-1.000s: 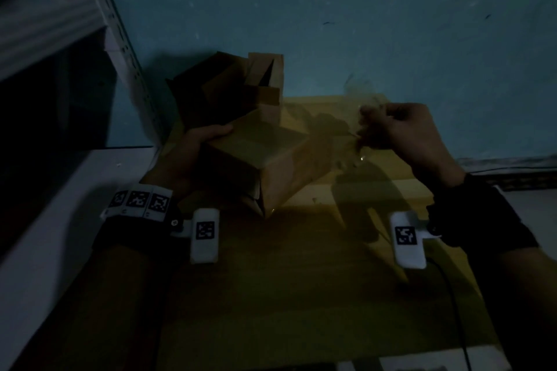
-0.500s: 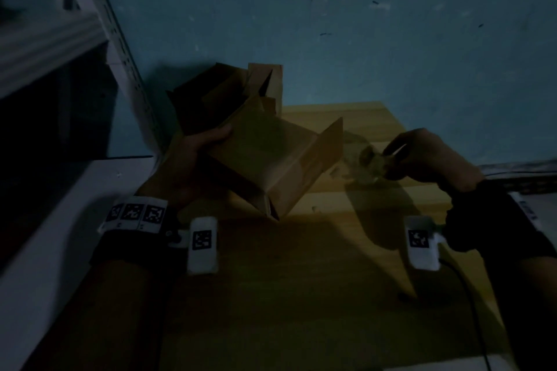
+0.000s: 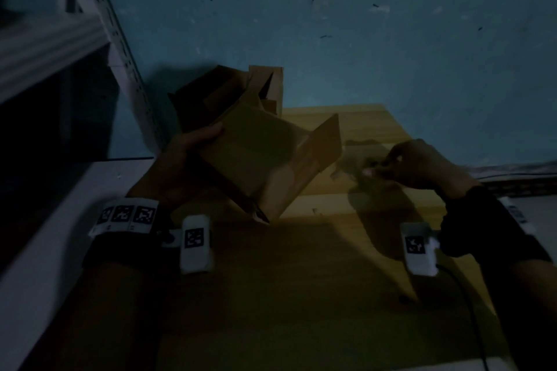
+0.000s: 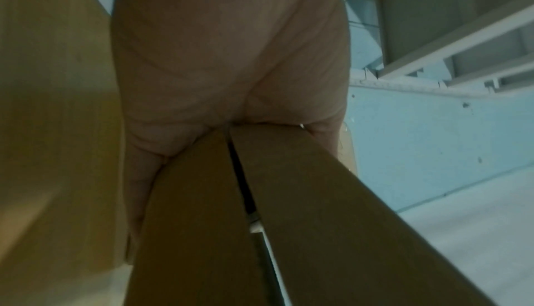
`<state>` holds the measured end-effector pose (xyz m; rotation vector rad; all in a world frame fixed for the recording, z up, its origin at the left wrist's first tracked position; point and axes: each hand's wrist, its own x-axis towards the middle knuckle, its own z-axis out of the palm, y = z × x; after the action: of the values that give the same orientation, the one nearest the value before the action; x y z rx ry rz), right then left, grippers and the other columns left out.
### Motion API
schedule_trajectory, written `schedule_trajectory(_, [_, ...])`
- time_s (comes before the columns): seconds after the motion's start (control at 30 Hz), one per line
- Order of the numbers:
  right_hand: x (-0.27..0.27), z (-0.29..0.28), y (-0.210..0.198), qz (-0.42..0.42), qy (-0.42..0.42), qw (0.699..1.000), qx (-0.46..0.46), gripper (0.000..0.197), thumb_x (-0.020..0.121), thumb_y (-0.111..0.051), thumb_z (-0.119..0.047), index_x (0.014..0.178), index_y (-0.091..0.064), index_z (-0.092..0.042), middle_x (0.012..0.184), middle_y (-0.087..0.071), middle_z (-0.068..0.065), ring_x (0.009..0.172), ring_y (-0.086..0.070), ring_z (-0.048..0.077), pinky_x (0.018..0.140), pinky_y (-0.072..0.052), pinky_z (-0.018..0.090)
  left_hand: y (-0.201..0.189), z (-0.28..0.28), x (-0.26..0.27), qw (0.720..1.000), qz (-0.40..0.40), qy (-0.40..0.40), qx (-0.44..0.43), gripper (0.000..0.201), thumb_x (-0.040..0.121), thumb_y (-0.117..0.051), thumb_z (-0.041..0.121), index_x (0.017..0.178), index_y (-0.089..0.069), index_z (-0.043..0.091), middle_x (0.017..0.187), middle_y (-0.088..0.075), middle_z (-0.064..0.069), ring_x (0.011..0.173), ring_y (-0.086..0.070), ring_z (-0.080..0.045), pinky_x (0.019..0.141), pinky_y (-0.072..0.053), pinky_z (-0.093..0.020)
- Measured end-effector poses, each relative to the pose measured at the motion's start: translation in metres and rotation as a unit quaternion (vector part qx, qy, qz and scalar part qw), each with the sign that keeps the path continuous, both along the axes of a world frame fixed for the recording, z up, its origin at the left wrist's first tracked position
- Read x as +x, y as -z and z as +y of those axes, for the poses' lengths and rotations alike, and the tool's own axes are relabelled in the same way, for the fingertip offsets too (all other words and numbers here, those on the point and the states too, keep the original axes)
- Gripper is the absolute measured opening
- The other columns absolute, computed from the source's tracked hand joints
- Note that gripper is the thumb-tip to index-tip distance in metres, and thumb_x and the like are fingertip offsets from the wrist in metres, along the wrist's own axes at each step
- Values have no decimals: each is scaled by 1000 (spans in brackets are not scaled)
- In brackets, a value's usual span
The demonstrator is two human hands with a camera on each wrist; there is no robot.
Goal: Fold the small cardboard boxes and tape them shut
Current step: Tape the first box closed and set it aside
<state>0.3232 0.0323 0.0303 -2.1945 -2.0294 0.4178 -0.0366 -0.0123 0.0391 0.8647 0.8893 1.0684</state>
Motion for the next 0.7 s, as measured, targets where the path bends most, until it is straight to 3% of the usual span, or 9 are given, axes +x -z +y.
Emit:
schedule_trajectory(0.07, [-3,5,6,49,-19,994,99,35,85,-78,-38,84,-74,-3,99,-73,21,87,-65,30,67,-44,32,-1,0,-2,1000,-19,13,3,88,61,-86,41,138,-53,12,131,-62,-15,105,-69,-31,72,-59,-40])
schedule_trajectory(0.1, [-5,5,8,70,-22,986,151,28,86,-78,-30,84,-73,-4,94,-74,21,85,-66,32,65,-41,30,-1,0,-2,1000,-29,10,5,92,54,-90,41,134,-56,13,128,-64,-15,104,-69,-31,71,-59,-40])
schedule_trajectory(0.17, [-13,5,13,120,-24,961,249,21,85,-77,-15,98,-66,-3,95,-72,20,89,-67,35,69,-47,34,-2,-1,-1,998,-59,-7,15,67,64,-83,38,125,-67,16,121,-69,-13,100,-71,-29,69,-60,-39])
schedule_trajectory(0.23, [-24,4,16,165,-58,946,273,38,86,-74,-5,118,-52,-7,104,-71,18,92,-67,33,76,-55,45,-4,-3,2,996,-77,-32,26,38,81,-59,35,110,-75,17,114,-72,-10,96,-73,-26,67,-60,-36])
schedule_trajectory(0.3, [-36,3,22,155,-132,949,239,51,90,-69,-4,135,-45,-10,118,-68,17,102,-66,33,85,-55,46,-4,-4,3,996,-77,-43,27,38,84,-50,34,103,-79,17,114,-72,-10,95,-73,-25,66,-60,-35])
schedule_trajectory(0.37, [-42,6,31,99,-212,958,164,50,92,-68,-9,139,-51,-12,128,-64,14,112,-63,32,89,-50,39,-6,-5,5,997,-64,-47,24,43,86,-50,34,118,-72,15,120,-69,-11,99,-71,-26,69,-60,-36])
schedule_trajectory(0.47, [-50,3,33,35,-271,962,21,33,91,-71,-14,123,-65,-10,120,-66,10,108,-64,28,93,-51,41,-7,-6,7,998,-39,-54,18,57,86,-50,35,138,-53,11,125,-67,-12,102,-70,-27,71,-59,-36])
schedule_trajectory(0.57, [-51,1,27,26,-273,961,23,25,84,-79,-16,107,-70,-12,113,-66,4,101,-65,21,92,-53,41,-7,-7,8,998,-47,-39,22,56,88,-48,34,139,-51,12,124,-67,-11,103,-70,-27,72,-60,-37])
schedule_trajectory(0.7, [-48,-3,20,49,-276,959,-39,25,83,-81,-14,80,-63,-32,92,-69,-11,90,-66,8,86,-53,34,-7,-7,9,998,-37,-38,29,46,94,-43,33,133,-55,14,116,-72,-8,97,-72,-25,68,-60,-35])
